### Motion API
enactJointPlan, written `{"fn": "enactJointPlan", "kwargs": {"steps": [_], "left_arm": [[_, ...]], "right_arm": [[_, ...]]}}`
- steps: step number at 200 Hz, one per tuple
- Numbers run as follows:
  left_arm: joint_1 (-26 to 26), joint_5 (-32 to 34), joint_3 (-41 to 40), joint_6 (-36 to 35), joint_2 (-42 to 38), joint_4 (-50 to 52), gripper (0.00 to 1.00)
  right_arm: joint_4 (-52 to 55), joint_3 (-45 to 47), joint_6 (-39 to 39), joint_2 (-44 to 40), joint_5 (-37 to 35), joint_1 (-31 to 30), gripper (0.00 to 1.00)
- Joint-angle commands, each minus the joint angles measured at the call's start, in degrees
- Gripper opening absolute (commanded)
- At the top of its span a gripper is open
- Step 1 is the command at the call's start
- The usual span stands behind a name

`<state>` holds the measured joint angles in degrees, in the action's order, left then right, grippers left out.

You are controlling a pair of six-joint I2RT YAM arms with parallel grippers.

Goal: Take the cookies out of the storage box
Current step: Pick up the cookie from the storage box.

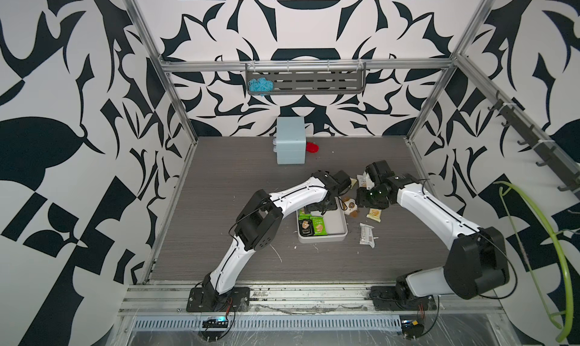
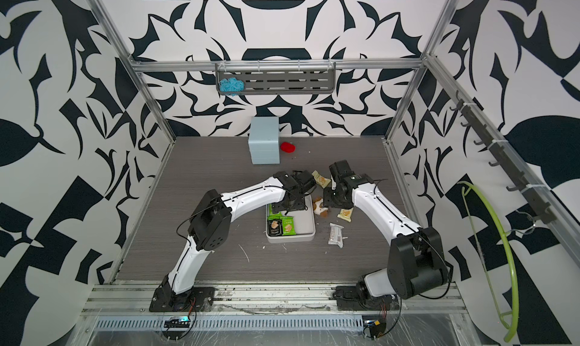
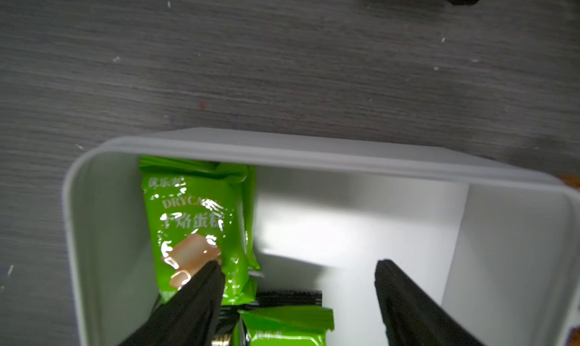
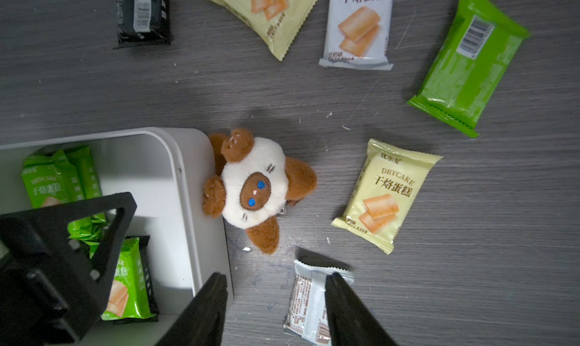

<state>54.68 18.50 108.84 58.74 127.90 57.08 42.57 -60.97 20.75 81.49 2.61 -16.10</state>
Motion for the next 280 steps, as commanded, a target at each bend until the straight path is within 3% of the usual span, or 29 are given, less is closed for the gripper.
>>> {"fn": "enactJointPlan", "kwargs": {"steps": [1,57,190,280], "left_arm": [[-0.7,2.6,0.0,-0.1,-1.7,4.9,0.83],[-2.0,1.4,-8.3,0.1,-5.3,-0.9,0.83],[-2.5,0.5,-4.2,-0.9,-1.8,-1.3,0.83],[-3.6,0.2,-7.4,-1.0,-1.5,-1.3,0.79]], "right_arm": [[0.5,-2.1,-0.8,0.5,0.3,0.3,0.56],[0.0,-1.2,-0.5,0.6,0.7,0.3,0.56],[0.7,-1.4,-1.7,1.5,0.0,0.8,0.56],[0.7,-0.7,-1.8,1.7,-0.2,0.9,0.56]]}}
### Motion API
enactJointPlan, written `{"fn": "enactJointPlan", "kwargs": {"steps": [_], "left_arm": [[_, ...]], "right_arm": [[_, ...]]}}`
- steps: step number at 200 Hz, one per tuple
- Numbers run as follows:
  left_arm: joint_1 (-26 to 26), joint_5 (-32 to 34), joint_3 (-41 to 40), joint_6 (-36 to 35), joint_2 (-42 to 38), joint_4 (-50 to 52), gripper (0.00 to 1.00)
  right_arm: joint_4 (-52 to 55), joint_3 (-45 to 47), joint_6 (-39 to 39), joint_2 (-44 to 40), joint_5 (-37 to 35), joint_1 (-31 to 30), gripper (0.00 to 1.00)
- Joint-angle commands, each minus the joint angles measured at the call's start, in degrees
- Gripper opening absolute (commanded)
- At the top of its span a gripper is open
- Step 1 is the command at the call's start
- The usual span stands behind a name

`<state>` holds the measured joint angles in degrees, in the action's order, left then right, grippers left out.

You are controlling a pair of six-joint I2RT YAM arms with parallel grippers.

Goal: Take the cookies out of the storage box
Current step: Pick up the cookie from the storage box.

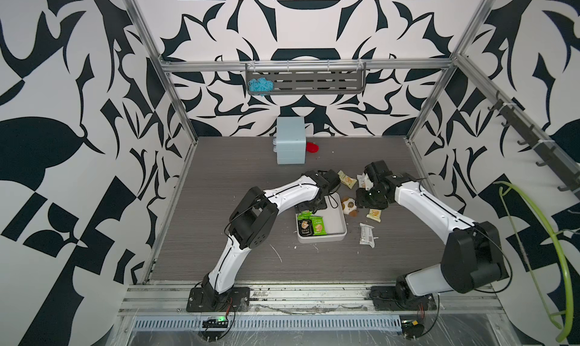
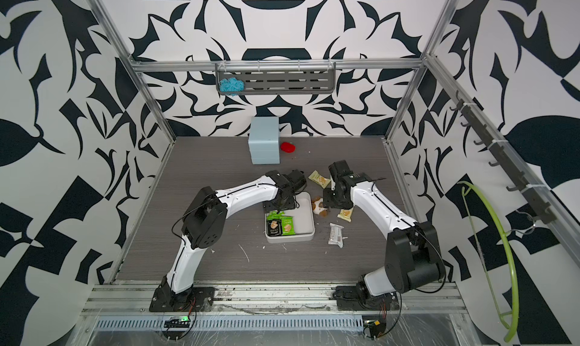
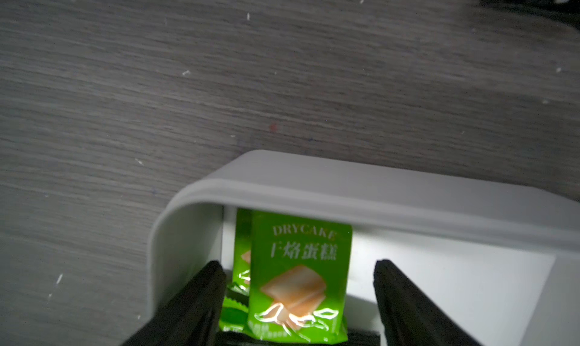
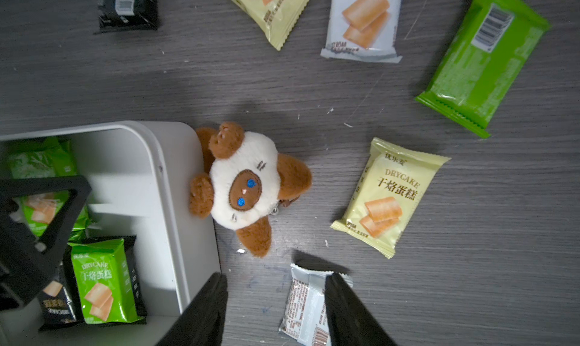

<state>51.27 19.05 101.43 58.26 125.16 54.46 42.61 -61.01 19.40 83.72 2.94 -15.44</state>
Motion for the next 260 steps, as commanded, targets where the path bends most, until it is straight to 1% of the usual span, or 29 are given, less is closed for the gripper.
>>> {"fn": "enactJointPlan", "kwargs": {"steps": [1,17,39,55,75,128,148,181,233,260], "left_arm": [[-0.2,-0.4,0.0,-0.4,1.2,1.3,0.79],[-0.2,-0.4,0.1,-0.7,1.4,0.4,0.76],[-0.4,-0.7,-0.4,-1.2,1.7,-0.8,0.66],[-0.5,-1.2,-0.7,-1.2,2.1,-1.1,0.65],[-0.5,-1.5,-1.8,-1.1,1.9,-2.3,0.61],[-0.5,-2.0,-2.5,-1.2,2.0,-3.6,0.58],[-0.6,-1.9,-2.6,-1.4,1.8,-3.7,0.52],[-0.6,-2.3,-2.5,-1.7,0.9,-3.5,0.49],[-0.4,-3.0,-1.6,-2.2,-2.4,-2.0,0.49],[0.3,-3.2,-2.1,-2.2,-4.3,-2.0,0.49]], "right_arm": [[0.6,-0.7,-0.5,-0.5,-0.5,0.2,0.56],[0.7,-0.8,-0.5,-0.5,-0.5,0.2,0.56],[0.9,-1.0,-0.5,-0.4,-0.6,0.2,0.56],[1.2,-1.6,-0.5,-0.1,-0.6,0.2,0.56],[1.6,-2.3,-0.6,0.1,-0.6,0.2,0.56],[2.4,-2.5,-0.6,-0.1,-1.0,0.2,0.55],[2.6,-2.5,-0.6,-0.4,-1.1,0.2,0.55],[2.9,-2.9,0.1,-1.0,-1.4,0.2,0.55],[2.4,-1.0,3.8,-2.6,0.4,0.2,0.55],[1.8,-0.1,4.6,-3.3,3.3,0.2,0.54]]}}
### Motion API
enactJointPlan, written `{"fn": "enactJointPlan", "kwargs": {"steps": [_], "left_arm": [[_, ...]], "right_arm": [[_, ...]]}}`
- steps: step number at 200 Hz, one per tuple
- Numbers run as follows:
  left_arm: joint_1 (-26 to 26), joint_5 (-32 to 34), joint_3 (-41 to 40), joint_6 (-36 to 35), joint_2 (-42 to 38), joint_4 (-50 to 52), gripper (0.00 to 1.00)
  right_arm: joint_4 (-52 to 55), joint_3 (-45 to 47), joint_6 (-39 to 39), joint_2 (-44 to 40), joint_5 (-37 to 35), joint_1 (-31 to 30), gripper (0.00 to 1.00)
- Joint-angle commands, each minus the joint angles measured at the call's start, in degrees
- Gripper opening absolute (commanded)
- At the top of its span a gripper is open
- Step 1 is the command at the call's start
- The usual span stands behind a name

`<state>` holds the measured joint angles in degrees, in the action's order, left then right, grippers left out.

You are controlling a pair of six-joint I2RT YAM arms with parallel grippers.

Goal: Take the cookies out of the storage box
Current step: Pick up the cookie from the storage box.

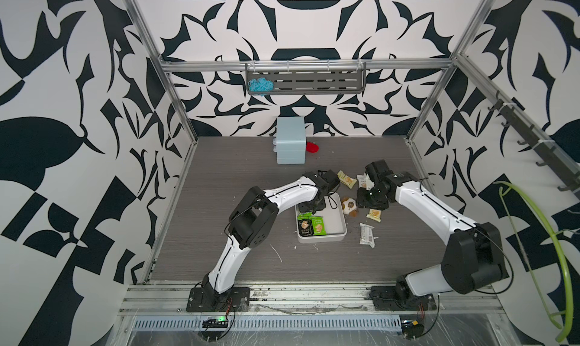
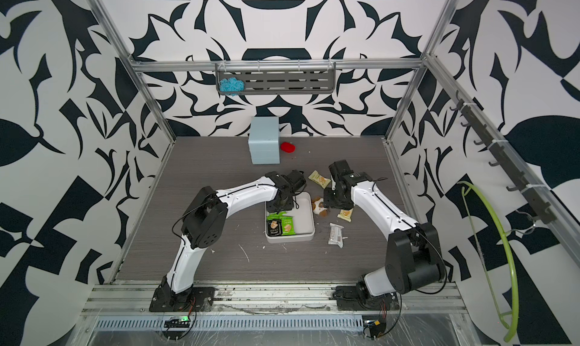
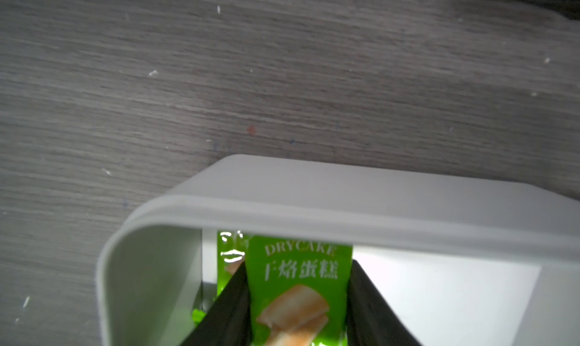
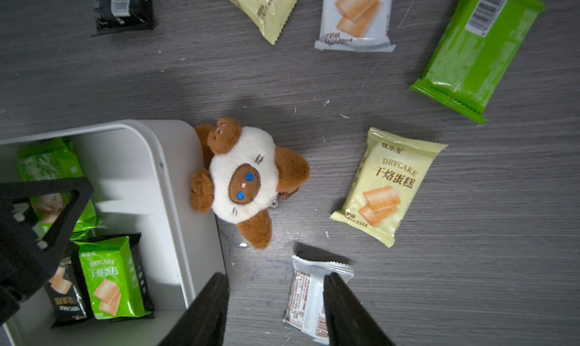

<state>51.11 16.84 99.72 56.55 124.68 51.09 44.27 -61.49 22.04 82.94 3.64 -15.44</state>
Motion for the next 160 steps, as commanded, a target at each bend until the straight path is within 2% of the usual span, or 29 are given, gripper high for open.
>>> {"fn": "enactJointPlan", "kwargs": {"steps": [1,56,83,121,160], "left_arm": [[0.5,-1.1,-0.4,-0.5,-3.9,1.4,0.49],[0.7,-0.1,-3.8,-2.3,-10.3,0.1,0.49],[-1.1,0.3,-5.2,-5.0,-13.1,0.6,0.49],[-7.0,0.2,-10.4,-9.2,-17.1,-0.7,0.50],[-16.3,-3.7,-16.6,-15.2,-18.7,-6.0,0.50]], "right_arm": [[0.2,0.4,2.0,-2.5,2.7,0.2,0.54],[-3.3,2.5,6.4,-3.8,6.8,-0.4,0.53],[-5.1,2.1,9.0,-2.3,7.5,-2.3,0.53],[-7.7,0.6,11.7,0.3,5.8,-4.6,0.52],[-10.6,-0.4,14.2,2.2,4.3,-4.6,0.52]]}}
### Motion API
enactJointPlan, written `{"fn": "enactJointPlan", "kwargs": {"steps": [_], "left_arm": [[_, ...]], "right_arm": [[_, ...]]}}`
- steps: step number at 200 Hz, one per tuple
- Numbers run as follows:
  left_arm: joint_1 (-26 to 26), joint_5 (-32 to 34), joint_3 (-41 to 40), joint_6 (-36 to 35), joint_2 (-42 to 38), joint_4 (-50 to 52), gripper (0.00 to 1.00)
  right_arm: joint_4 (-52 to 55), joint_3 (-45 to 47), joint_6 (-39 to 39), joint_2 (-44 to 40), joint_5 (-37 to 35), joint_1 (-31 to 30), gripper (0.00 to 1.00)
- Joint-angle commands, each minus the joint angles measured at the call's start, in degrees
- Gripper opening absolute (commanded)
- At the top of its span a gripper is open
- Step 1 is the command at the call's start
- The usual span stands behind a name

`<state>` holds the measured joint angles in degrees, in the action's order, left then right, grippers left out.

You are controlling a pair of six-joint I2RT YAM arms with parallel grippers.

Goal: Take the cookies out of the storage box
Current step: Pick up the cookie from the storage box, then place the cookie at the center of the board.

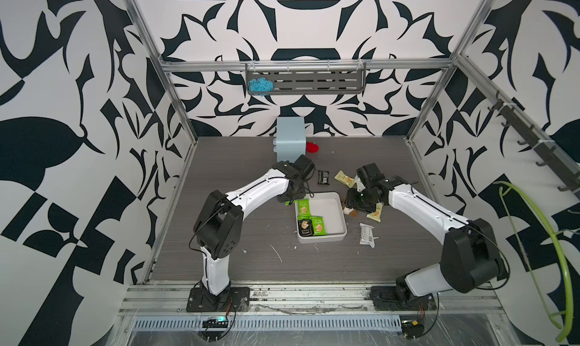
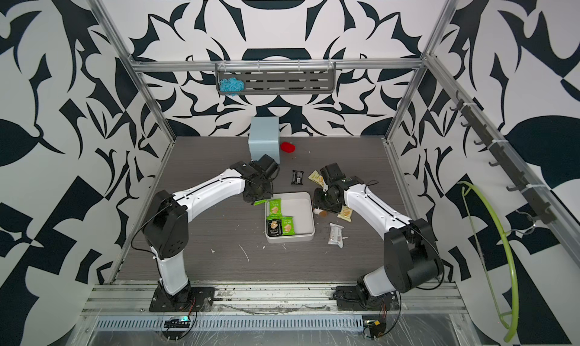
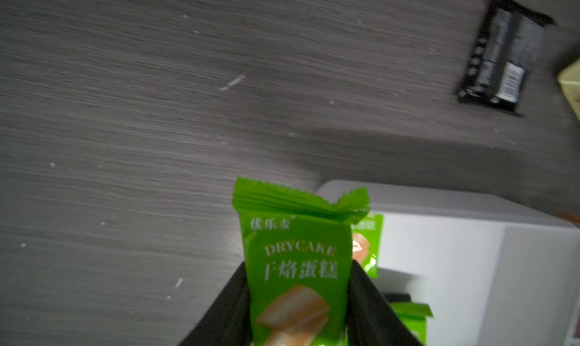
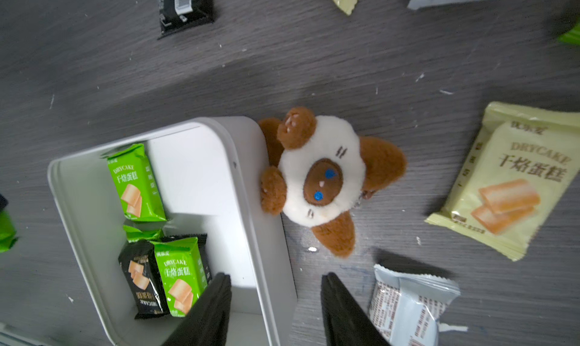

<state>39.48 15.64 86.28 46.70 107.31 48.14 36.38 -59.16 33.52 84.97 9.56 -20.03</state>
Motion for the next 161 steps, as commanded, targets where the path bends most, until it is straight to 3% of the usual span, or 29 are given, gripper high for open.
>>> {"fn": "enactJointPlan", "kwargs": {"steps": [1,77,161], "left_arm": [[-4.7,-2.5,-3.2,-5.6,-1.3,-3.1,0.50],[-12.9,-6.3,-3.3,-14.2,5.9,-9.9,0.50],[-13.6,-7.9,-1.1,-14.4,12.4,-11.8,0.51]], "right_arm": [[-2.7,-2.8,2.8,0.2,-1.7,0.0,0.52],[-3.9,-3.6,7.2,2.2,-5.2,0.0,0.51],[0.9,-4.0,5.5,-0.8,-8.5,0.1,0.51]]}}
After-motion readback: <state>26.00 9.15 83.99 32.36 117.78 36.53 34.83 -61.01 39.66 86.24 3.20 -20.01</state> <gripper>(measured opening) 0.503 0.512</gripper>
